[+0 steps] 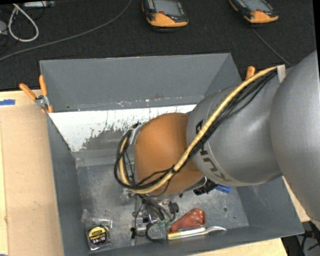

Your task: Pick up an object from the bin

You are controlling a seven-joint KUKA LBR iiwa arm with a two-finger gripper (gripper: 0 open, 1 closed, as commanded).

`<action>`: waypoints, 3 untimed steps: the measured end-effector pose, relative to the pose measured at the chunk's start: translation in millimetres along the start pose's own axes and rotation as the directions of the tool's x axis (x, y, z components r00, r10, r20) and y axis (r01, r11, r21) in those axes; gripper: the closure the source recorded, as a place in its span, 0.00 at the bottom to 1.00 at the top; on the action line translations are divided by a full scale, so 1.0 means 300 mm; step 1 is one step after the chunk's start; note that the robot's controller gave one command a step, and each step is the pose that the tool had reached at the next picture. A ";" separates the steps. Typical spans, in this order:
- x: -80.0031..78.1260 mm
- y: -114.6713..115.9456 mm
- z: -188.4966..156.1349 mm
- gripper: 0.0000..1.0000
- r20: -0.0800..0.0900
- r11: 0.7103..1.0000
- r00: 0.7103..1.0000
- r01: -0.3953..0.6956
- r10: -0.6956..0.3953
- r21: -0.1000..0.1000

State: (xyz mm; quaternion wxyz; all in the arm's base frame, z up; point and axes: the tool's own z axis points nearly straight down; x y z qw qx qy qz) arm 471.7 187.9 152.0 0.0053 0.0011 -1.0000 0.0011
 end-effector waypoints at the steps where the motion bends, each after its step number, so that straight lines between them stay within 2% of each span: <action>1: -0.008 -0.003 -0.011 0.00 0.007 1.000 1.000 -0.005 0.005 -0.002; 2: -0.088 -0.275 0.270 0.00 0.008 0.993 0.993 0.120 -0.120 -0.001; 3: -0.082 -0.288 0.106 0.00 0.008 0.986 0.986 0.165 -0.165 -0.004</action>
Offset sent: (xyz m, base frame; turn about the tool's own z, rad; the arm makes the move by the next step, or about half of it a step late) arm 0.0272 -0.0844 -0.0820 -0.1197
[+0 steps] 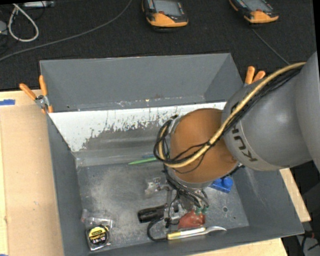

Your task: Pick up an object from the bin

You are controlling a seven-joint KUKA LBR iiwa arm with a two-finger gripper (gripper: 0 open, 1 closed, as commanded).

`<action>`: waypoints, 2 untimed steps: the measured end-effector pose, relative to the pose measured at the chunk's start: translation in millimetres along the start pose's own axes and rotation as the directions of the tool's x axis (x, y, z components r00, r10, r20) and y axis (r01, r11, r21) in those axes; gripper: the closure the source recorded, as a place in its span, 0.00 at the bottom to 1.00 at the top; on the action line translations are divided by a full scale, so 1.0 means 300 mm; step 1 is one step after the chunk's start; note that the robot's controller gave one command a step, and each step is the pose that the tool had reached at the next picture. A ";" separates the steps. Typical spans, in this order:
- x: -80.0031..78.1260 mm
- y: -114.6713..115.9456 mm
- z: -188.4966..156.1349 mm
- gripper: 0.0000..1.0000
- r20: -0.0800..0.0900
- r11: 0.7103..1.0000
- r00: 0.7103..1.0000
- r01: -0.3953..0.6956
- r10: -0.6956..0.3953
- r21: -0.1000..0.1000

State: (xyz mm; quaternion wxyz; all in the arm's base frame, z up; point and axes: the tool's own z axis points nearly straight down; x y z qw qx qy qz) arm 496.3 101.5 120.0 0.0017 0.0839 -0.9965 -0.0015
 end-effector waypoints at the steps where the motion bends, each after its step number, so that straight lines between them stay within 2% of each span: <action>1: -0.002 -0.009 0.064 0.00 0.001 1.000 1.000 -0.020 0.020 0.002; 2: -0.097 -0.115 0.168 0.00 0.008 1.000 1.000 -0.017 0.017 -0.001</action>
Offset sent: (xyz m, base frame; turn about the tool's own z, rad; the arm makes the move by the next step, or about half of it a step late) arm 0.0333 -0.0293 -0.0500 0.0161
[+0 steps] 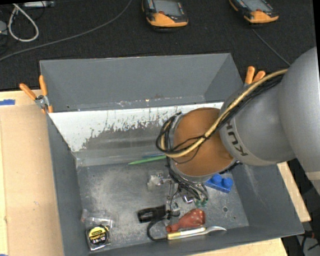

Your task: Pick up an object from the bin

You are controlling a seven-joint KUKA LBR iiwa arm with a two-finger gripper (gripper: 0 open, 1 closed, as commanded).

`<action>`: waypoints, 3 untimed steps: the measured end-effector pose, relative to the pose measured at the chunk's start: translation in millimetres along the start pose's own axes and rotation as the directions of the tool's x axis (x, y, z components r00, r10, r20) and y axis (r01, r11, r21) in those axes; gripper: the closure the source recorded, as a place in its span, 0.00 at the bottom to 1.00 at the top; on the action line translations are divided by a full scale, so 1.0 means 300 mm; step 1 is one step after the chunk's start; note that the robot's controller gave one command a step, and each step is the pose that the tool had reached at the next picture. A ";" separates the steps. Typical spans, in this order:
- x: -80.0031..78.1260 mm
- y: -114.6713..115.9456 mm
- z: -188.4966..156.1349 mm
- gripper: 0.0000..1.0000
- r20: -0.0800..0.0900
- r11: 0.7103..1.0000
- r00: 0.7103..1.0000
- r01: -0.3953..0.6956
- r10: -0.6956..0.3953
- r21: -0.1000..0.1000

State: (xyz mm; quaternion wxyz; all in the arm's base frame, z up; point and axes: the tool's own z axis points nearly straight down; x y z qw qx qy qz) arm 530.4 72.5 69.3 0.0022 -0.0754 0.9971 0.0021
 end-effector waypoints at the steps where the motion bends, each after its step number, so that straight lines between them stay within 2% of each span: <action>1: 0.062 0.044 -0.002 1.00 -0.015 1.000 1.000 -0.014 0.014 -0.001; 2: 0.062 0.044 -0.003 1.00 -0.015 1.000 1.000 -0.015 0.015 -0.001; 3: 0.069 0.045 -0.094 1.00 -0.022 1.000 1.000 -0.016 0.016 0.000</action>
Offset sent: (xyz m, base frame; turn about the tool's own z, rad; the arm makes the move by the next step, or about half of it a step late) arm 0.0000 0.0000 0.0000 0.0000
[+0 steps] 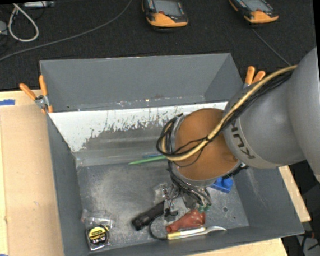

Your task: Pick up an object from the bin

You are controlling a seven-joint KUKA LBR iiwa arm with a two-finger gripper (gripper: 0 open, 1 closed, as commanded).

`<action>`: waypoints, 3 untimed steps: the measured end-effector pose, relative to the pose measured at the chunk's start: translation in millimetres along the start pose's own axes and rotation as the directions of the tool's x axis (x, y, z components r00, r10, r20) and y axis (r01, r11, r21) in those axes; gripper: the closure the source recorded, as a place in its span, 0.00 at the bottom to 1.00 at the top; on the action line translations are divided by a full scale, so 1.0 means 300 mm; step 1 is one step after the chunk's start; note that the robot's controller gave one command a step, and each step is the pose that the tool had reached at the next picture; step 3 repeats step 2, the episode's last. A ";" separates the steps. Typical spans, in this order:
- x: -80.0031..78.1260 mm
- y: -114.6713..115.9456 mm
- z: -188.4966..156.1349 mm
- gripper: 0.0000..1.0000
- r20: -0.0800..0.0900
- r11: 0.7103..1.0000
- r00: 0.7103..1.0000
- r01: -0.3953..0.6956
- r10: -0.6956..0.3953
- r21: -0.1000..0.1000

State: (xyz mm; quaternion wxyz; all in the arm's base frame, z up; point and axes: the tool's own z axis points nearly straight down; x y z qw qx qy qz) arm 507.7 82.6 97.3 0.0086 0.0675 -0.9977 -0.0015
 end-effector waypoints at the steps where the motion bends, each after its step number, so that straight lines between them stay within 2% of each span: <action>1: -0.004 0.002 -0.092 1.00 0.006 1.000 1.000 0.000 0.000 0.000; 2: -0.002 0.004 -0.162 1.00 0.005 1.000 1.000 -0.002 0.002 0.000; 3: -0.002 0.004 -0.162 1.00 0.005 1.000 1.000 -0.002 0.002 0.000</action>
Offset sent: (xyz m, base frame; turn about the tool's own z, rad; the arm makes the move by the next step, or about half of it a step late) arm 0.0015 0.0006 0.0512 -0.0002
